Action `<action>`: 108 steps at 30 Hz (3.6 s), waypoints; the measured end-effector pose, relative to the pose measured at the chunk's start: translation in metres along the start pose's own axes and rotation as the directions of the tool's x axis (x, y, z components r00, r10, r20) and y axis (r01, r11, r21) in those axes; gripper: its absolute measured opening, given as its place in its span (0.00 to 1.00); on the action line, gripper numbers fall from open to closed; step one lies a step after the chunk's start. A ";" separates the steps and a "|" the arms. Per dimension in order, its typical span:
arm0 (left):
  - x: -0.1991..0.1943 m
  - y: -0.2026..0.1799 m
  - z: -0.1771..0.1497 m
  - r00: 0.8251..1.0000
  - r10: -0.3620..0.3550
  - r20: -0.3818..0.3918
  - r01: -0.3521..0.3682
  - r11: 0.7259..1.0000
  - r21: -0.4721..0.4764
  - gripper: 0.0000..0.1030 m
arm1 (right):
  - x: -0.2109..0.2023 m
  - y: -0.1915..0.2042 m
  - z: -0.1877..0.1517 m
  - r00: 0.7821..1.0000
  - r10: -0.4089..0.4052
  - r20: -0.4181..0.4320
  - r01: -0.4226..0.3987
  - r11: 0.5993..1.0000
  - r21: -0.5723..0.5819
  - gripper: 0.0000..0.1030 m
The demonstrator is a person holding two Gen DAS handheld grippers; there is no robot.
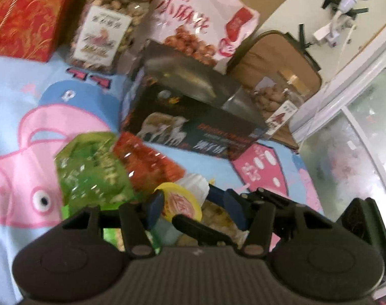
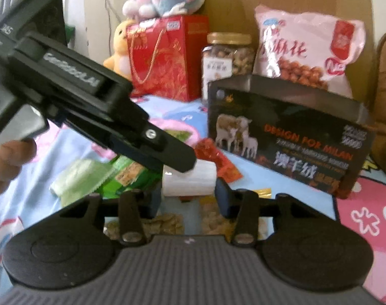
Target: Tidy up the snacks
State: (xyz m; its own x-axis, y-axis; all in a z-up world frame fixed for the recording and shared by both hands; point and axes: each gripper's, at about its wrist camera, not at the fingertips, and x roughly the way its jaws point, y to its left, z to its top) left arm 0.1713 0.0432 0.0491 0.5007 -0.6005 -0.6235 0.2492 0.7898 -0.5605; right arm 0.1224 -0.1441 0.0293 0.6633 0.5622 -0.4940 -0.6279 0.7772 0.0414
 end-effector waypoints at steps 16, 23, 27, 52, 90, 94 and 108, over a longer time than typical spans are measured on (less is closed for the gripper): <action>0.010 -0.035 0.094 0.987 -0.054 0.150 0.044 0.997 0.069 0.50 | 0.012 -0.044 0.082 0.970 -0.166 0.179 0.169 0.986 -0.001 0.46; 0.037 -0.020 0.105 0.993 -0.005 0.121 0.000 0.999 0.040 0.50 | 0.044 -0.060 0.084 0.972 -0.198 0.127 0.196 0.980 0.029 0.47; 0.011 -0.005 0.097 0.984 -0.050 0.172 0.047 0.999 0.024 0.52 | 0.028 -0.061 0.078 0.962 -0.209 0.175 0.195 0.977 0.090 0.47; -0.035 0.103 0.003 0.990 0.040 0.139 -0.013 0.982 -0.188 0.52 | 0.046 -0.033 0.032 0.982 0.182 -0.047 -0.153 0.921 0.358 0.41; -0.021 0.065 -0.012 0.988 -0.098 0.116 0.114 0.983 -0.142 0.61 | 0.007 -0.022 0.011 0.994 -0.094 0.060 0.074 0.958 0.277 0.28; -0.008 0.052 -0.004 0.993 -0.085 0.078 0.094 0.989 -0.112 0.61 | -0.003 -0.045 0.005 0.999 -0.019 0.026 0.008 0.931 0.366 0.34; 0.016 0.037 0.001 0.998 -0.053 0.025 0.054 0.997 -0.062 0.61 | -0.003 -0.040 -0.006 0.999 0.035 -0.031 -0.026 0.965 0.259 0.62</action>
State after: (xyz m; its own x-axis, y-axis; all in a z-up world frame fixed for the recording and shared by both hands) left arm 0.1890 0.0625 0.0189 0.5076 -0.6378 -0.5792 0.2237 0.7468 -0.6263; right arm 0.1435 -0.1787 0.0240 0.6284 0.5798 -0.5186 -0.5175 0.8093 0.2779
